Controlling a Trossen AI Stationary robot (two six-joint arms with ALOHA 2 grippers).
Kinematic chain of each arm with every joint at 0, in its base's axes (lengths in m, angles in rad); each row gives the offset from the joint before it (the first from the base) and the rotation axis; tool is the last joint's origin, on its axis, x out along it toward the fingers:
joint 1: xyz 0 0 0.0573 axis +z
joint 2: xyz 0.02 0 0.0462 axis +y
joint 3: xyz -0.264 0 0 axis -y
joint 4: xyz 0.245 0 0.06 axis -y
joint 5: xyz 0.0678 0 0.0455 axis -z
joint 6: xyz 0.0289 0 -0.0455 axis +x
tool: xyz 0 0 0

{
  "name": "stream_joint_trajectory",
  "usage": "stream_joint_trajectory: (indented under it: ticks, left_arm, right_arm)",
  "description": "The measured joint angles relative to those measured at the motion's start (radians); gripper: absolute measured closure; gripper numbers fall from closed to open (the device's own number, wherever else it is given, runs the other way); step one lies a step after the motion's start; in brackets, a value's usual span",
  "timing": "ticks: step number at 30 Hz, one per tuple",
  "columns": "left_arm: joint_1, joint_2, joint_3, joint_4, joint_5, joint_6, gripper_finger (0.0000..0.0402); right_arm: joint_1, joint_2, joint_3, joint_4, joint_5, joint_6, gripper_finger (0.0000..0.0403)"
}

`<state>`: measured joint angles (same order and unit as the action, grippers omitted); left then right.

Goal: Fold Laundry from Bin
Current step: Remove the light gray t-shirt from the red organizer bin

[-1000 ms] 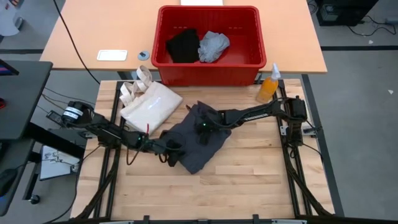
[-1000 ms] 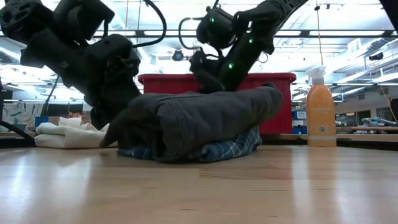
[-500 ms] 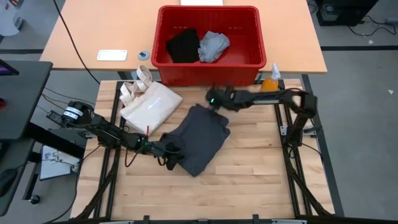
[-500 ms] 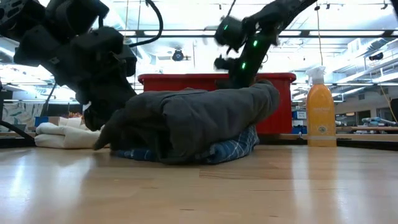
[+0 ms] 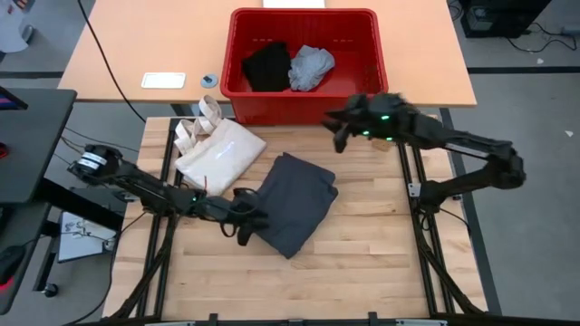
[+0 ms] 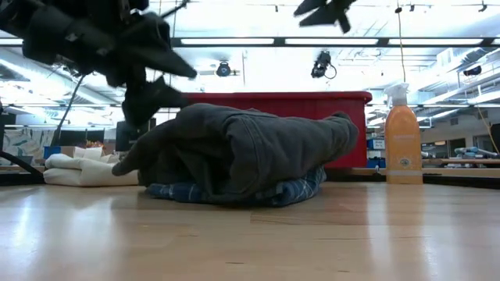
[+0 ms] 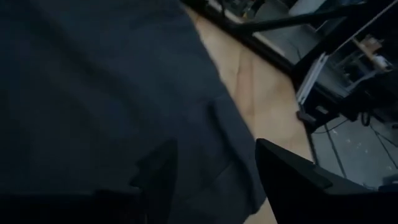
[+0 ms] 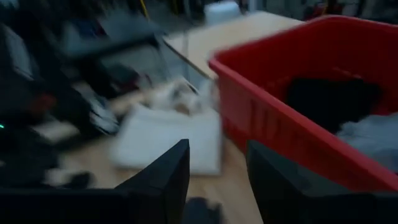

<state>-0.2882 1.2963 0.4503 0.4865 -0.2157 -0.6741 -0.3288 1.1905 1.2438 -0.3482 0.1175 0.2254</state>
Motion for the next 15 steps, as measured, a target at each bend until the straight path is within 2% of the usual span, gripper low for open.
stream_joint_trajectory:
  ticks: [8, 11, 15]
  left_arm:
    - [0.003, -0.117, 0.0, 0.005, 0.055, 0.115, 0.0182]
    - [0.025, -0.157, 0.0, 0.08, 0.038, 0.17, 0.0182]
    - [0.072, -0.184, 0.001, 0.245, -0.052, 0.3, 0.0182]
  right_arm:
    - [0.018, -0.132, 0.0, -0.015, -0.088, 0.199, 0.0238]
    - [0.061, -0.151, 0.0, -0.014, -0.038, 0.249, 0.0238]
    - [0.149, -0.148, 0.0, -0.015, 0.078, 0.246, 0.0238]
